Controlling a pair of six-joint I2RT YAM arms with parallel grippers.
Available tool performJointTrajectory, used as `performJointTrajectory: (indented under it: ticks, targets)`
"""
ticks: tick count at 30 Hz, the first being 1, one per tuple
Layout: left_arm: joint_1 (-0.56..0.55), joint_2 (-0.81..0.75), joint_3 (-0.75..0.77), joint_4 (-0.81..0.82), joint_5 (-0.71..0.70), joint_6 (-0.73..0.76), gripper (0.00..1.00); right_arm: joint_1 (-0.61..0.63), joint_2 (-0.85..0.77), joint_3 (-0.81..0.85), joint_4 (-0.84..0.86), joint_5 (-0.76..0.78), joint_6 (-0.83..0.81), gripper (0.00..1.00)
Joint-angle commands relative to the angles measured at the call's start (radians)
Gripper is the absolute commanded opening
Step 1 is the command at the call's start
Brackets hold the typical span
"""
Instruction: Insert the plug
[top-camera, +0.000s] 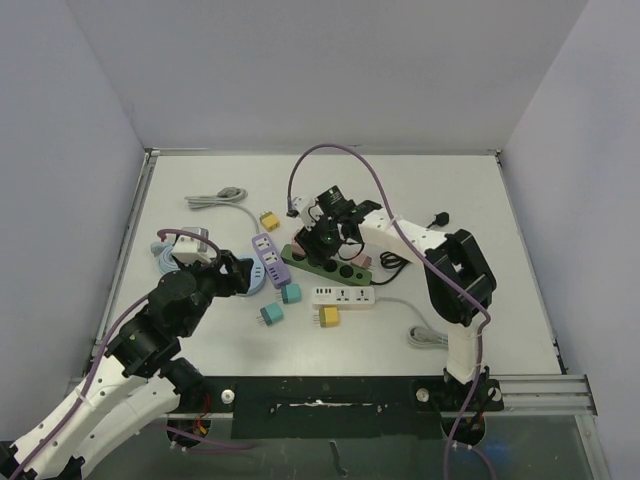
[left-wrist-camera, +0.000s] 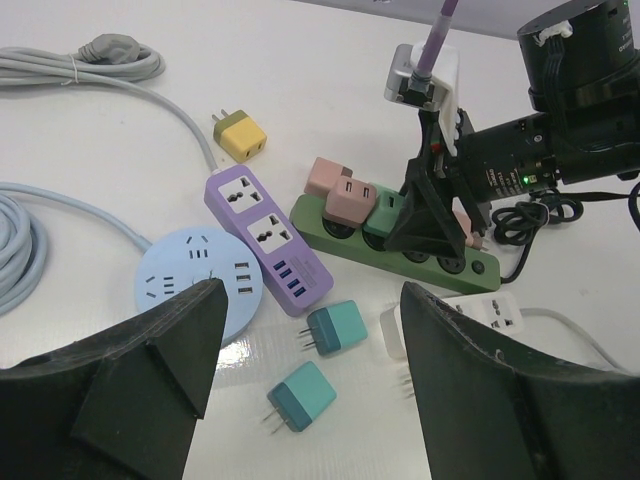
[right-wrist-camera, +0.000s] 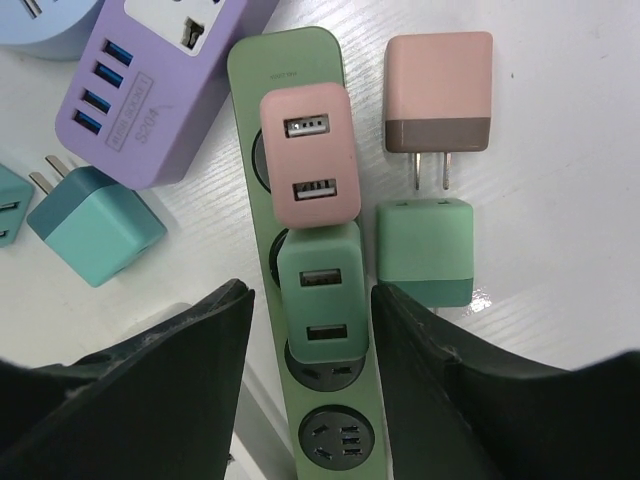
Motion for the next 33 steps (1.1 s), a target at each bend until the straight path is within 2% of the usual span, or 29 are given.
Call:
performJointTrajectory:
  ticks: [1, 7, 9, 10, 15, 21, 24, 26, 30, 33]
  targets:
    - [0.003, 0.003, 0.017, 0.035, -0.001, 0.010, 0.69, 0.004, 0.015, 0.073, -0.034, -0.010, -0.001, 0.49]
    - [0.003, 0.002, 0.017, 0.034, -0.001, 0.010, 0.69, 0.006, 0.054, 0.079, -0.067, -0.008, -0.026, 0.21]
    - [0.003, 0.001, 0.017, 0.034, 0.001, 0.009, 0.69, 0.005, 0.078, 0.052, -0.066, 0.012, -0.043, 0.04]
    - [0.003, 0.000, 0.017, 0.035, 0.001, 0.009, 0.69, 0.005, 0.096, 0.036, -0.065, 0.023, -0.053, 0.00]
    - [0.003, -0.004, 0.018, 0.032, -0.002, 0.012, 0.69, 0.005, 0.172, -0.061, -0.006, 0.062, -0.055, 0.00]
    - [0.003, 0.002, 0.021, 0.034, -0.001, 0.018, 0.69, 0.013, 0.186, -0.187, 0.115, 0.016, 0.006, 0.00]
    - [0.003, 0.008, 0.020, 0.037, -0.001, 0.019, 0.69, 0.020, 0.198, -0.200, 0.132, 0.021, 0.018, 0.00]
    - [0.003, 0.012, 0.023, 0.039, 0.006, 0.021, 0.69, 0.024, 0.174, -0.209, 0.155, 0.014, 0.034, 0.00]
    - [0.003, 0.020, 0.027, 0.036, 0.007, 0.021, 0.69, 0.027, 0.024, -0.161, 0.177, 0.041, 0.103, 0.00]
    - [0.003, 0.026, 0.033, 0.041, 0.013, 0.018, 0.69, 0.030, -0.093, -0.087, 0.177, 0.078, 0.164, 0.30]
